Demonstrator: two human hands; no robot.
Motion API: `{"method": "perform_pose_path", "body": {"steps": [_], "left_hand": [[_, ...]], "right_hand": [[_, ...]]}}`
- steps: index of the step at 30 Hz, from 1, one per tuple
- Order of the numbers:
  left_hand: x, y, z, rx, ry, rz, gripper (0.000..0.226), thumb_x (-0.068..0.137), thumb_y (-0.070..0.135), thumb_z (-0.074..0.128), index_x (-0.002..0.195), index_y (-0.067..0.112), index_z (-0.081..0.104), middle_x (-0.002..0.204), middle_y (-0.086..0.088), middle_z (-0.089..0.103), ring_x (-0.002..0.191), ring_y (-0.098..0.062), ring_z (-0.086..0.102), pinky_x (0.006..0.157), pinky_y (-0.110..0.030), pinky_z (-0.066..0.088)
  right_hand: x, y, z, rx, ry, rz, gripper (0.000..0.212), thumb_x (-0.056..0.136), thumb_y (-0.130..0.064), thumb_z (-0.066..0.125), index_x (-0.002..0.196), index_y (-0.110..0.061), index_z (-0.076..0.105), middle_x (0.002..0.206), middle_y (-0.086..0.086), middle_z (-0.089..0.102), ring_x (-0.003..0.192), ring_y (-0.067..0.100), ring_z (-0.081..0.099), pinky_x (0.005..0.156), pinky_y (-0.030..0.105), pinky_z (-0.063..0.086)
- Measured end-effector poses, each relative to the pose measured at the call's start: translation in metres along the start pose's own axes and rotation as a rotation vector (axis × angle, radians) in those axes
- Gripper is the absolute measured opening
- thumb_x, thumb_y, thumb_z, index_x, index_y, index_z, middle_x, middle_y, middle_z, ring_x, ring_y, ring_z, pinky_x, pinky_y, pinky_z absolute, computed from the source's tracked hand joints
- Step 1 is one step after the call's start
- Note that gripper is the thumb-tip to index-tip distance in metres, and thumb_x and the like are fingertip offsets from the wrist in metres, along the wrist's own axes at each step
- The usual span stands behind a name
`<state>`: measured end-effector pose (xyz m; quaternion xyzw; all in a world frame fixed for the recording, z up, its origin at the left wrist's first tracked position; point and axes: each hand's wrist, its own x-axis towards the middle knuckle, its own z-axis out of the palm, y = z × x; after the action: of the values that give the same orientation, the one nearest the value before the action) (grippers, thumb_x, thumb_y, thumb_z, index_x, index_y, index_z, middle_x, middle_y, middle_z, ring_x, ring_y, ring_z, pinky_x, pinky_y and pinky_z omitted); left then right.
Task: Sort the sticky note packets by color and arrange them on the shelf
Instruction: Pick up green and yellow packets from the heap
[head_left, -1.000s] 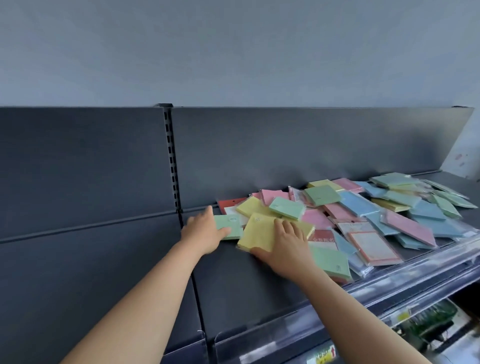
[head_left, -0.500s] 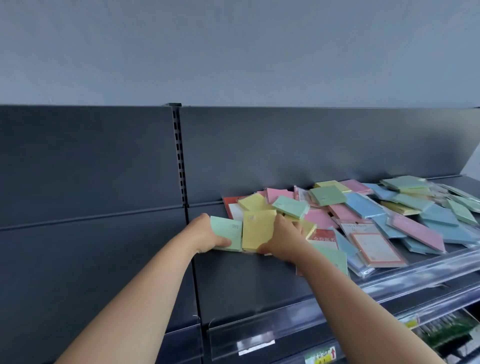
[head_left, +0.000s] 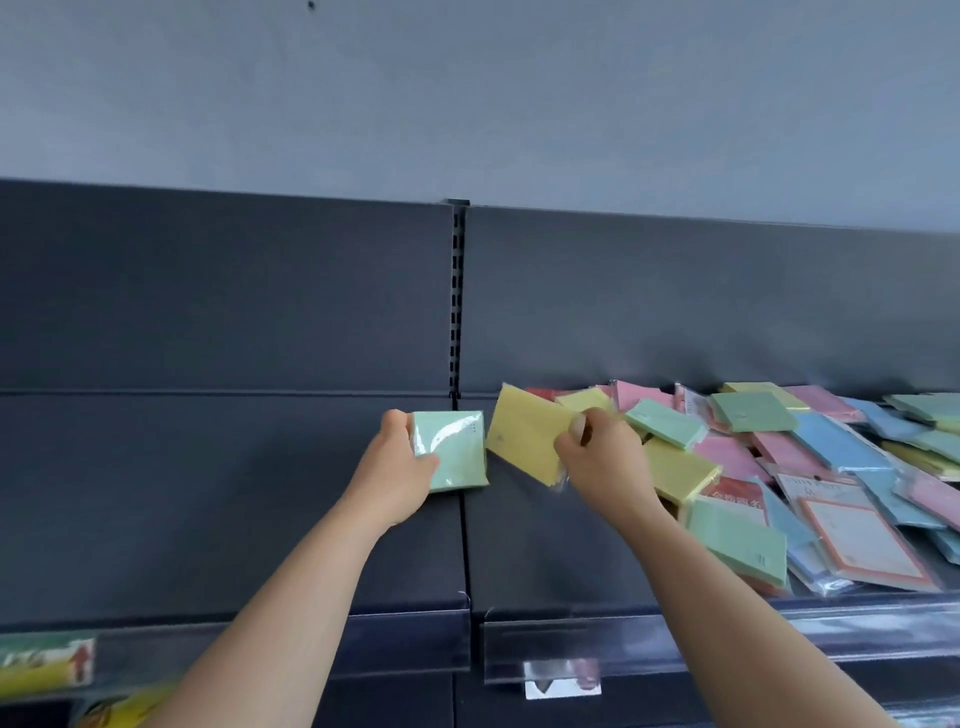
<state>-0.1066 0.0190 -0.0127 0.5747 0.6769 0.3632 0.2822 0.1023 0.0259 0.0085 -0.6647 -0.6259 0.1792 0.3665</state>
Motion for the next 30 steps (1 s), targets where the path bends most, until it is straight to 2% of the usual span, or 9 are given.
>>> {"method": "perform_pose_path", "body": {"steps": [3,5,8,11,14,16,22,25,30], "left_hand": [[-0.002,0.0,-0.005,-0.022,0.035,0.018,0.022,0.094,0.011,0.049,0.111,0.021,0.041,0.104,0.005,0.055,0.086,-0.012,0.054,0.063,-0.026,0.042],[-0.003,-0.005,-0.018,-0.031,0.083,0.01,0.02,0.093,0.01,0.049,0.109,0.019,0.043,0.099,0.006,0.054,0.081,-0.01,0.052,0.06,-0.026,0.04],[-0.006,-0.025,-0.053,-0.046,0.174,-0.006,0.019,0.093,0.009,0.049,0.108,0.017,0.043,0.094,0.005,0.052,0.077,-0.01,0.051,0.056,-0.025,0.037],[-0.008,-0.05,-0.088,-0.038,0.267,-0.038,0.017,0.093,0.008,0.051,0.107,0.015,0.046,0.101,0.002,0.054,0.086,-0.017,0.052,0.055,-0.023,0.035],[-0.012,-0.081,-0.129,-0.03,0.333,-0.042,0.014,0.091,0.008,0.056,0.102,0.015,0.05,0.111,-0.002,0.056,0.094,-0.019,0.055,0.056,-0.019,0.036],[-0.016,-0.1,-0.16,-0.022,0.355,-0.047,0.014,0.091,0.008,0.058,0.101,0.015,0.051,0.109,-0.001,0.059,0.095,-0.019,0.058,0.057,-0.019,0.04],[-0.03,-0.158,-0.259,-0.008,0.437,-0.079,0.016,0.09,0.005,0.056,0.102,0.015,0.052,0.097,0.001,0.061,0.083,-0.014,0.056,0.056,-0.02,0.039],[-0.035,-0.187,-0.306,0.025,0.467,-0.093,0.016,0.092,0.005,0.054,0.103,0.015,0.051,0.096,0.003,0.059,0.079,-0.011,0.054,0.053,-0.018,0.036],[-0.033,-0.229,-0.37,0.08,0.492,-0.151,0.015,0.092,0.004,0.047,0.105,0.012,0.047,0.103,-0.003,0.058,0.087,-0.021,0.055,0.054,-0.023,0.038]], "right_hand": [[0.003,0.002,0.001,0.037,0.033,0.011,0.014,0.085,-0.012,0.049,0.074,-0.007,0.044,0.061,0.002,0.044,0.053,0.016,0.038,0.048,0.028,0.027],[0.003,-0.006,0.012,0.071,0.013,-0.016,0.013,0.085,-0.012,0.049,0.075,-0.004,0.043,0.064,0.003,0.043,0.056,0.017,0.036,0.049,0.029,0.027],[-0.002,-0.041,0.04,0.11,-0.047,-0.069,0.019,0.086,-0.011,0.047,0.071,-0.011,0.035,0.065,0.001,0.037,0.056,0.015,0.031,0.048,0.026,0.026],[-0.008,-0.072,0.07,0.148,-0.096,-0.113,0.02,0.087,-0.011,0.045,0.071,-0.013,0.033,0.065,0.0,0.037,0.057,0.015,0.03,0.05,0.027,0.027],[-0.017,-0.105,0.101,0.168,-0.127,-0.141,0.019,0.087,-0.012,0.044,0.072,-0.012,0.032,0.065,0.0,0.036,0.058,0.016,0.029,0.049,0.028,0.025],[-0.026,-0.131,0.125,0.187,-0.142,-0.172,0.021,0.088,-0.012,0.044,0.071,-0.013,0.031,0.065,0.0,0.034,0.058,0.016,0.027,0.048,0.028,0.024],[-0.058,-0.212,0.203,0.192,-0.189,-0.225,0.016,0.089,-0.014,0.044,0.075,-0.007,0.039,0.066,0.002,0.04,0.058,0.017,0.031,0.05,0.029,0.027],[-0.076,-0.25,0.238,0.205,-0.202,-0.248,0.019,0.09,-0.014,0.045,0.073,-0.01,0.037,0.066,0.003,0.04,0.058,0.017,0.031,0.051,0.029,0.027],[-0.103,-0.298,0.29,0.245,-0.234,-0.234,0.024,0.092,-0.015,0.045,0.071,-0.012,0.035,0.064,0.001,0.041,0.056,0.017,0.033,0.051,0.03,0.029]]}}
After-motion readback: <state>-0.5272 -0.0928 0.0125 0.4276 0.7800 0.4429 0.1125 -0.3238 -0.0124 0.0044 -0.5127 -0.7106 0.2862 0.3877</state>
